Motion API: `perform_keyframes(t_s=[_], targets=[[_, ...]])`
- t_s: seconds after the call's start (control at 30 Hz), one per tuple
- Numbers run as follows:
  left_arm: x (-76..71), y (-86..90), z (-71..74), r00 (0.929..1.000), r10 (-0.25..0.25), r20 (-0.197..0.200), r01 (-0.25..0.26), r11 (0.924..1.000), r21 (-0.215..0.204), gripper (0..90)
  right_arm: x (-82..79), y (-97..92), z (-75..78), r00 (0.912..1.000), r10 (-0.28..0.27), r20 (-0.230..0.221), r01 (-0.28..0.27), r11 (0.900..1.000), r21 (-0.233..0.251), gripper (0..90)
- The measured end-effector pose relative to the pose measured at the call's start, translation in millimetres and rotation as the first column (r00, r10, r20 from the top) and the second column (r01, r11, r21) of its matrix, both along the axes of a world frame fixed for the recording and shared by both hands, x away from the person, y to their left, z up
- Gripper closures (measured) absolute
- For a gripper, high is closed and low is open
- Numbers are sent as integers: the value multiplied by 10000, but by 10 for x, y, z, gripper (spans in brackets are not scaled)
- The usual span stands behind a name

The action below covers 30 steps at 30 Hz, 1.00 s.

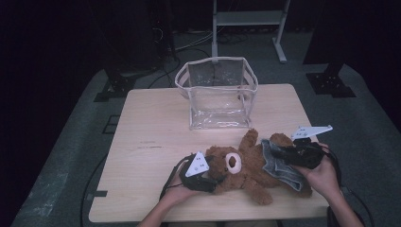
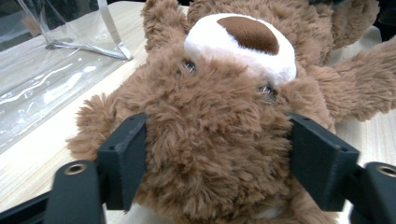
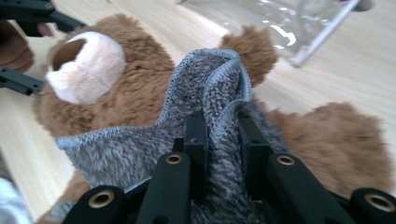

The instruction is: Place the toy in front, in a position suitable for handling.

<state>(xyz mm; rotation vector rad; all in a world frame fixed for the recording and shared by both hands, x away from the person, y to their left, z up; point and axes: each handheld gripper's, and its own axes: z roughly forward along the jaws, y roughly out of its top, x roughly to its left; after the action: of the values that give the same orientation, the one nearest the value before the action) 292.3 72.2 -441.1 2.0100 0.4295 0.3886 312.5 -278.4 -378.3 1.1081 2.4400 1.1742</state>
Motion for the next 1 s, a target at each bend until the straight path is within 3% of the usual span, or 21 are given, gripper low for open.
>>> perform_keyframes(t_s=[0.2,0.3,0.33,0.37,0.43,0.57,0.7,0.87,1.0], targets=[[-33,-50,109,10000,35,49,-32,9986,-531,150,-92,153,-112,9987,483,-134,-475,9974,543,771],[-77,-76,141,9991,-93,412,103,9997,-244,172,-145,309,-161,9960,846,-288,-823,9938,744,774],[-82,-77,137,9987,-84,497,92,9998,-147,232,-163,374,-165,9939,1055,-310,-1029,9918,753,774],[-87,-67,129,9979,-81,649,67,9997,215,256,-172,401,-158,9932,1120,-331,-1094,9914,718,774],[-80,-36,119,9987,20,501,-22,10000,37,297,-198,491,-73,9939,1101,79,-1103,9936,262,773],[-110,-42,115,9974,-125,710,108,9996,244,333,-142,632,94,9905,1300,440,-1321,9899,507,772],[-146,-37,106,9960,-203,870,169,9991,397,336,-50,846,105,9855,1571,644,-1573,9875,-16,770],[-151,-24,105,9959,-296,853,263,9989,398,335,-25,780,-12,9846,1739,197,-1741,9847,117,769],[-121,-13,181,9988,-479,68,481,9981,-378,302,-140,645,-71,9853,1707,93,-1709,9844,417,770]])
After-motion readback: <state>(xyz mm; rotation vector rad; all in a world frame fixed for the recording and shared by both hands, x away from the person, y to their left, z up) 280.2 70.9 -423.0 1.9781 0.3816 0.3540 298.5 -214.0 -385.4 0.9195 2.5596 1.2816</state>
